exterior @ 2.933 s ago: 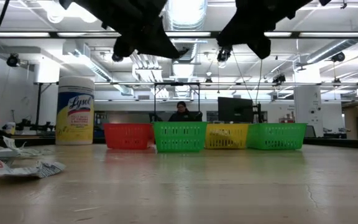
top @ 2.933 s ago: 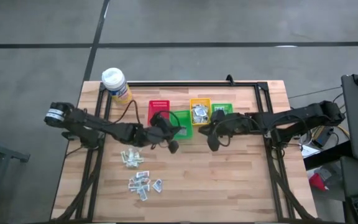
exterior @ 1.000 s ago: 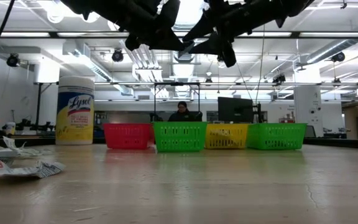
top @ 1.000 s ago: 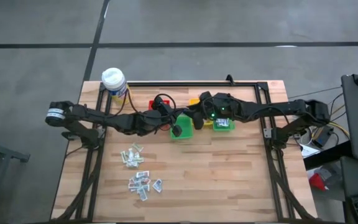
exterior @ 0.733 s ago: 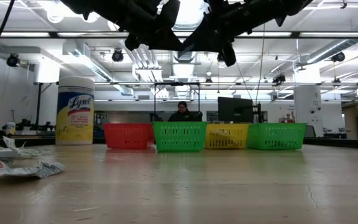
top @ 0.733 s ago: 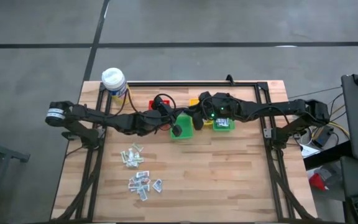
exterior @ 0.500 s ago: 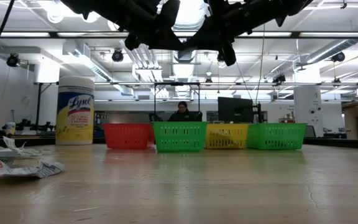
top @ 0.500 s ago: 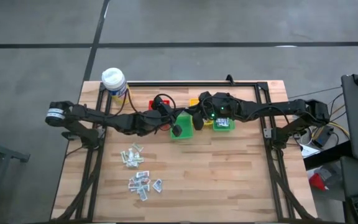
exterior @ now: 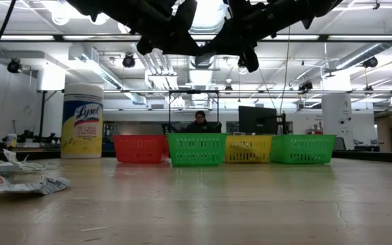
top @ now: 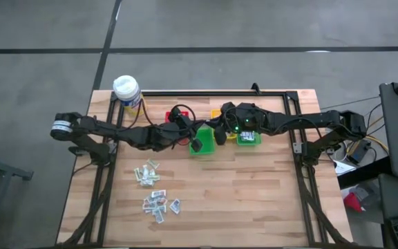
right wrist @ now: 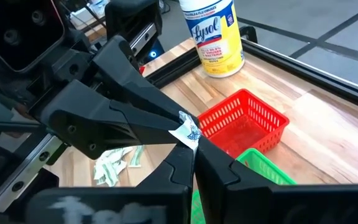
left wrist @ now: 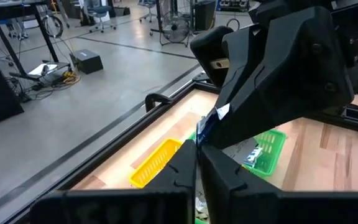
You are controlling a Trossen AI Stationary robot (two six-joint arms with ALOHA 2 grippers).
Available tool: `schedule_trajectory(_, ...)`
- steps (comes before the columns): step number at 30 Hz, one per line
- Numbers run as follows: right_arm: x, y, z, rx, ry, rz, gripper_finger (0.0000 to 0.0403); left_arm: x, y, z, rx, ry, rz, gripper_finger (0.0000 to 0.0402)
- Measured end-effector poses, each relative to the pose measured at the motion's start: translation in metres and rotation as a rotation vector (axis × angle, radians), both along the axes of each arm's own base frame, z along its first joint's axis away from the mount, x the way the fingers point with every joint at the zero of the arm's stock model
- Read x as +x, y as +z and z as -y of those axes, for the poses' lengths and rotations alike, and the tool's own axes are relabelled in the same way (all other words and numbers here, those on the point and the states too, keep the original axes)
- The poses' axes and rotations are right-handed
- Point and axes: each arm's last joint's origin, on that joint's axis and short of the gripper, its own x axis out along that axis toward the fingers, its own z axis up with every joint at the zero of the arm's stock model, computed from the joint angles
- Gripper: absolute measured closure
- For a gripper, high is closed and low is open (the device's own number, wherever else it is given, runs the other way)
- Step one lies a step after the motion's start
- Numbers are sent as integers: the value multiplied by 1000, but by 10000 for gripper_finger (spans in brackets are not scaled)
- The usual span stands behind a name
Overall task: Pick & Place First Aid Supplies
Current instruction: Put the alcohol pad into the yellow basket
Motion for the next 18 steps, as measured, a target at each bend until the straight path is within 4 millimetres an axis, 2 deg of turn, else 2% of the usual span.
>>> schedule_trajectory(8,0,0,0,-16,4,-11,395,0,0,-4,-1,23,5,313)
schedule_trajectory(14,-2,-1,4,-28,-7,-23,395,-3,1,-11,31,152,3,249)
schedule_trajectory(18,-5,-6,10,-17,-24,-86,395,-5,1,-13,80,244,-25,226)
